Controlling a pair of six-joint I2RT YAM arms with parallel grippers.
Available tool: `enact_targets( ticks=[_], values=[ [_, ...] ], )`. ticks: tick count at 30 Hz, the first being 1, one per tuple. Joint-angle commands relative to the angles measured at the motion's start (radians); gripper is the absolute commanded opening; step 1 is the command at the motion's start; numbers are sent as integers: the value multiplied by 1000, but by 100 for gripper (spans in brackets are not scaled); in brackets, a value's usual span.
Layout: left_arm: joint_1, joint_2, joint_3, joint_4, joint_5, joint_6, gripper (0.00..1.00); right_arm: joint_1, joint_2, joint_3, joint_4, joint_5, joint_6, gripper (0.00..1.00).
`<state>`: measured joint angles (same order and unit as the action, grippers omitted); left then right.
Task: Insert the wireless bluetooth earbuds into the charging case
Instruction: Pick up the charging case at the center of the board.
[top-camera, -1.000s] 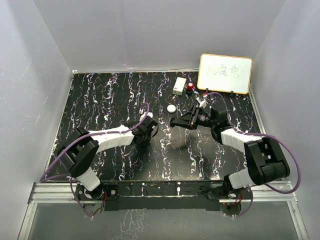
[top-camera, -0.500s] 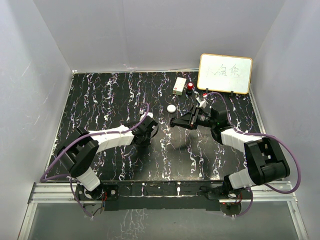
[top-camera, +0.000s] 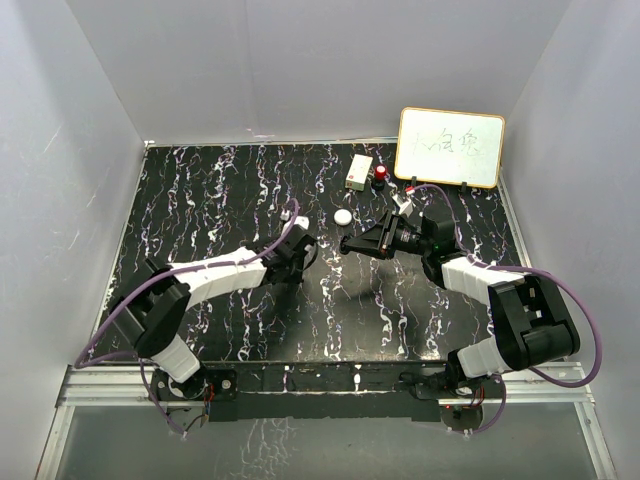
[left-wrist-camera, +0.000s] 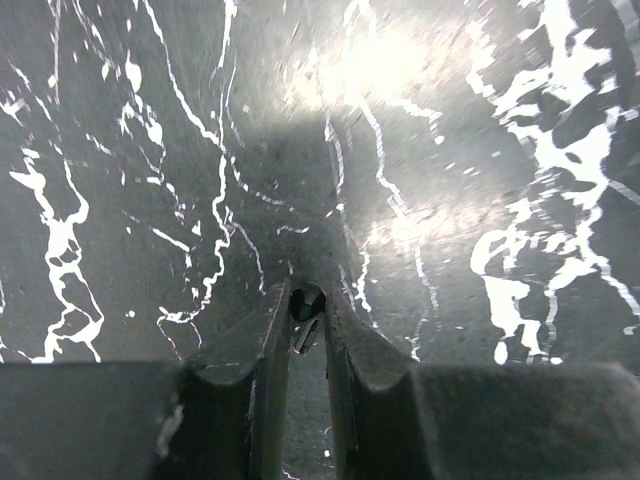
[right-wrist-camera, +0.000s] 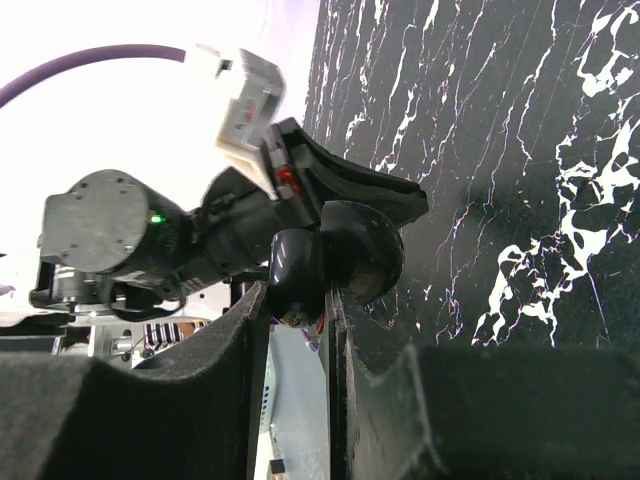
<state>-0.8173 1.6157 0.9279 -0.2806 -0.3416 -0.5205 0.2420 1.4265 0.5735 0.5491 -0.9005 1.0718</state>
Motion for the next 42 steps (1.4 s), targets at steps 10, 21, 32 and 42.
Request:
enact_targets(
  ticks=[10,21,32,42],
  values=[
    [109,-274,-47,351,136,65,0,0,-12,19,68,-9,-8,0],
    [176,-342,-208,845,444,84,0,-3,45,14,176,-30,61,0],
    [182,-294,-378,1393,524,62,0,-3,74,-2,282,-46,138,0],
    [181,-140,-468,1870,566,66,0,1,107,-10,363,-60,191,0]
  ],
)
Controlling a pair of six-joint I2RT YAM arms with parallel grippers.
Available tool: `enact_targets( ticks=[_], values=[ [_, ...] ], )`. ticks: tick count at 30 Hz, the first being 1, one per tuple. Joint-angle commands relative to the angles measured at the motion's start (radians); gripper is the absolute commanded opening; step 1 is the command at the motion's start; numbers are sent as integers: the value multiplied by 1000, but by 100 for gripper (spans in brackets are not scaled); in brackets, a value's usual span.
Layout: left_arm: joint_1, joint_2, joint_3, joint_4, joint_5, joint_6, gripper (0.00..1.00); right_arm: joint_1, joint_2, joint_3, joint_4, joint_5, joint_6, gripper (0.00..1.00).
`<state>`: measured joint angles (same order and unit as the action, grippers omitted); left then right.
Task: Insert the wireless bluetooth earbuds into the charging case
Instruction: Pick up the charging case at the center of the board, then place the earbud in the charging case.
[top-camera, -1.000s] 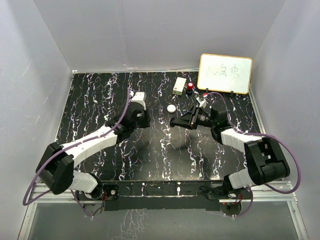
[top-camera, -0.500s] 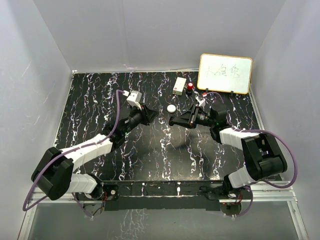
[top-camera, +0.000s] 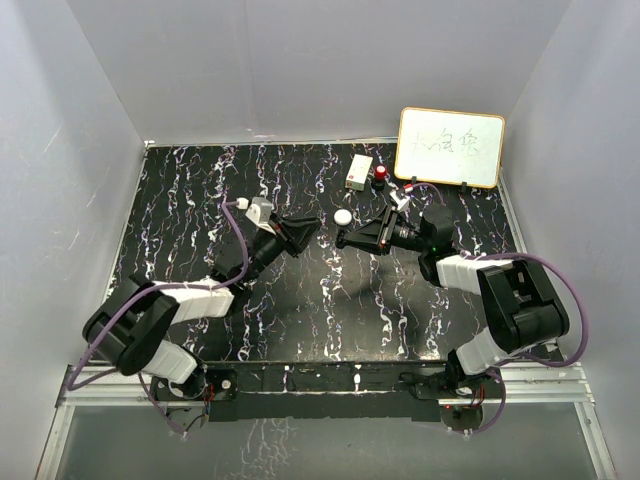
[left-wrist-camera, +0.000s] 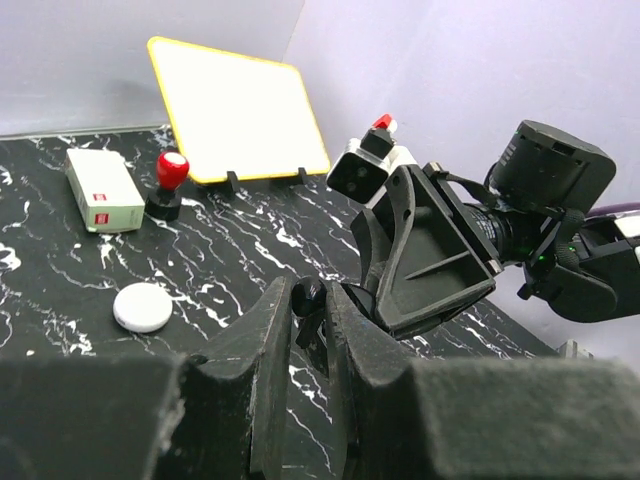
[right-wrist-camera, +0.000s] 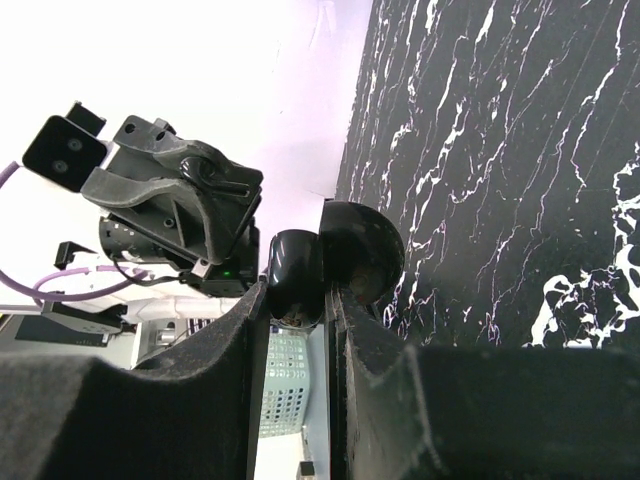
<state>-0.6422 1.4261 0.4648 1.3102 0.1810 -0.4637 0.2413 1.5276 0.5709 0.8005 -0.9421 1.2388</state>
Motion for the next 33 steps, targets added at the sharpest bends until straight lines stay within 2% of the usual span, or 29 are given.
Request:
enact_targets(
  ticks=[1,11,22,33],
  values=[
    [7,66,1,297,62,7,0,3,10,-11,129,-22,34,0],
    [7,186,53,473,157,-35,0,6,50,-36,298,-48,112,0],
    [7,198,90,476,217,6,0,7,142,-81,593,-70,260,0],
    [6,196,100,477,269,0,0,8,183,-91,741,-68,357,0]
  ],
)
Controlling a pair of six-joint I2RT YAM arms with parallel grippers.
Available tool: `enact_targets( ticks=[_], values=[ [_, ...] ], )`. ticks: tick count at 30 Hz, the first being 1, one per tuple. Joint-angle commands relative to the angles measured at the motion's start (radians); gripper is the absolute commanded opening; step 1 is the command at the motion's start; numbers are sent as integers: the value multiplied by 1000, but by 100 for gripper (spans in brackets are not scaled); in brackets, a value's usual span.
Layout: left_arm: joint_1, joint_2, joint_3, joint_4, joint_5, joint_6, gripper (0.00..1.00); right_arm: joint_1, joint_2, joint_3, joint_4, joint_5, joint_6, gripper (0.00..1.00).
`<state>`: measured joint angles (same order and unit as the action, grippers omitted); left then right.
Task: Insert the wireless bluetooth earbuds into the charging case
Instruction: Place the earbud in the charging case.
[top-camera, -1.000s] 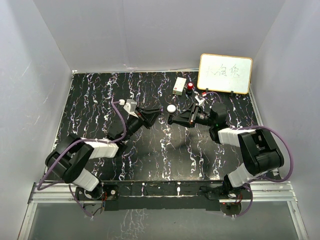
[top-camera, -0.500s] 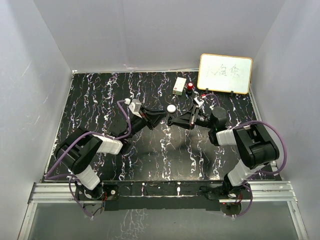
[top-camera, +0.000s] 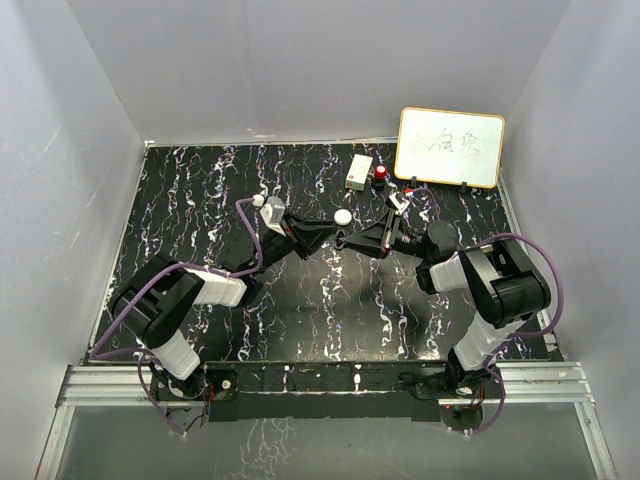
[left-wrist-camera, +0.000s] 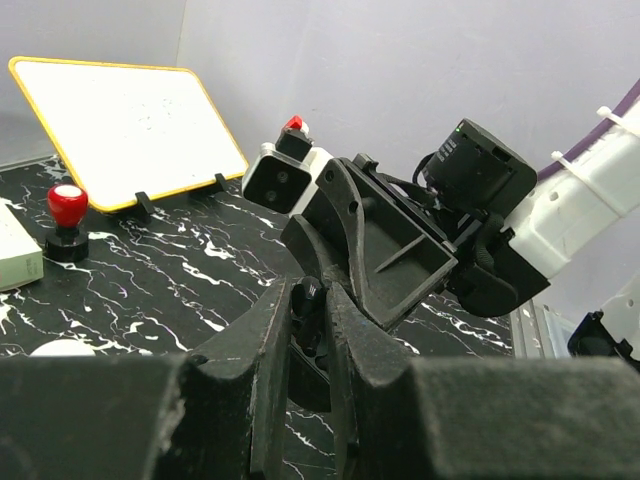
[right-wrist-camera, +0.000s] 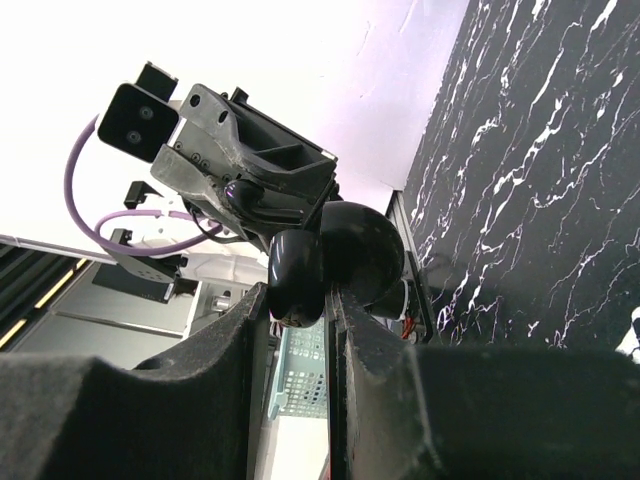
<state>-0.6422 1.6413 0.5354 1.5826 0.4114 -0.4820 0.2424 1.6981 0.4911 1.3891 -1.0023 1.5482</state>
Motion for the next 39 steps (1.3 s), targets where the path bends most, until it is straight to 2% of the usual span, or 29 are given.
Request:
enact_targets(
  ticks=[1,22,39],
  values=[
    [8,-20,29,204,40,20,0,7,15,-11,160,-8,56,0],
    [-9,-9,73,205,120,43,0,5,21,12,202,-1,116,0],
    [-26,-5,57,205,130,70,0,5,21,15,244,1,150,0]
  ],
)
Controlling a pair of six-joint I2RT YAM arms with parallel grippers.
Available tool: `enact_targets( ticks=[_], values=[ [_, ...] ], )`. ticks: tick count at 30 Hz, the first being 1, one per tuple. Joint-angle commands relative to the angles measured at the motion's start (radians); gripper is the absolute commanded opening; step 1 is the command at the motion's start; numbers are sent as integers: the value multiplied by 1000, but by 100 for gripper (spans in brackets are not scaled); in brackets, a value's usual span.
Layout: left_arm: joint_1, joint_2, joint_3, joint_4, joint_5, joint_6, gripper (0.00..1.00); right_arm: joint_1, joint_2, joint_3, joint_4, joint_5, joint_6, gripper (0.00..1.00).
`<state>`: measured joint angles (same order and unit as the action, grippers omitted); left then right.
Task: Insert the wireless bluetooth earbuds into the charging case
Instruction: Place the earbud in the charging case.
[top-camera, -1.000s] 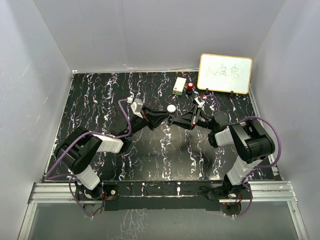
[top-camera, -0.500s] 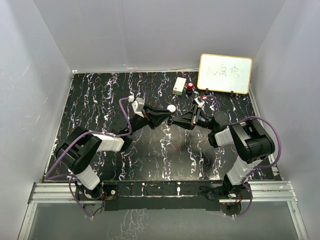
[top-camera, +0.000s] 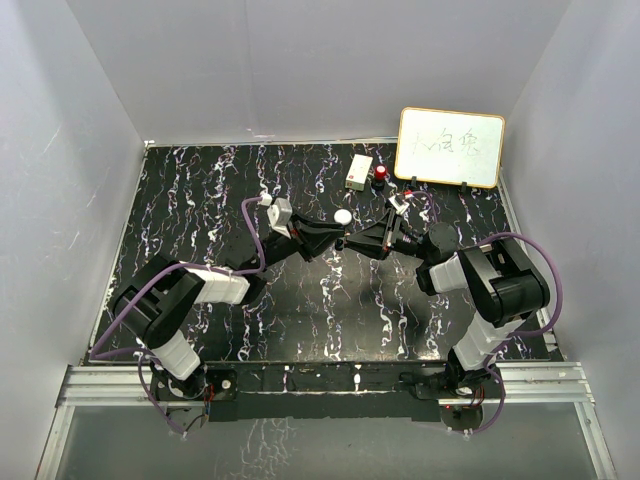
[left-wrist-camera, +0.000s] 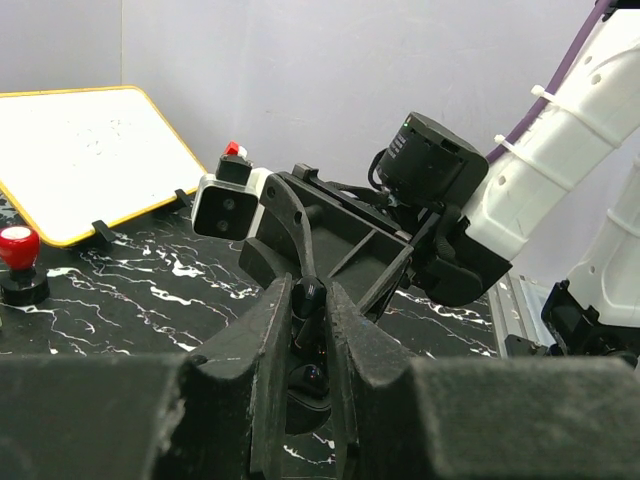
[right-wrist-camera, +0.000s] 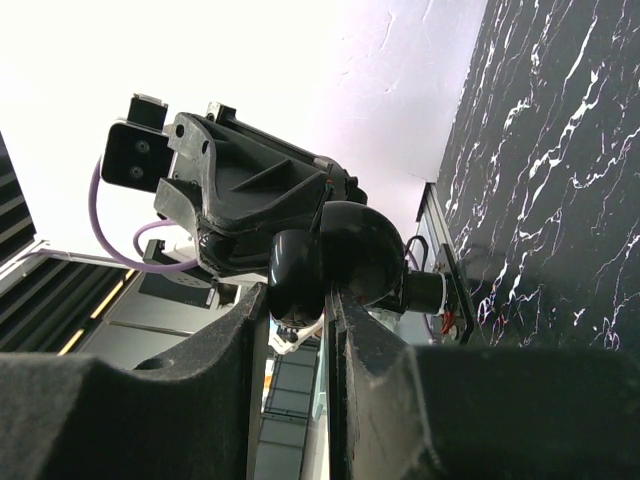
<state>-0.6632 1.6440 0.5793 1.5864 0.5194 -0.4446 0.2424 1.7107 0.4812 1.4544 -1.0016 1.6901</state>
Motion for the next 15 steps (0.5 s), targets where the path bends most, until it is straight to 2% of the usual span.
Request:
enact_targets(
  ticks=[1,15],
  values=[
    [-4,-8,12,201,22,34,0,5,8,25,180,1,9,0],
    [-4,-21,-14,201,-8,67,0,6,24,17,266,4,62,0]
  ],
)
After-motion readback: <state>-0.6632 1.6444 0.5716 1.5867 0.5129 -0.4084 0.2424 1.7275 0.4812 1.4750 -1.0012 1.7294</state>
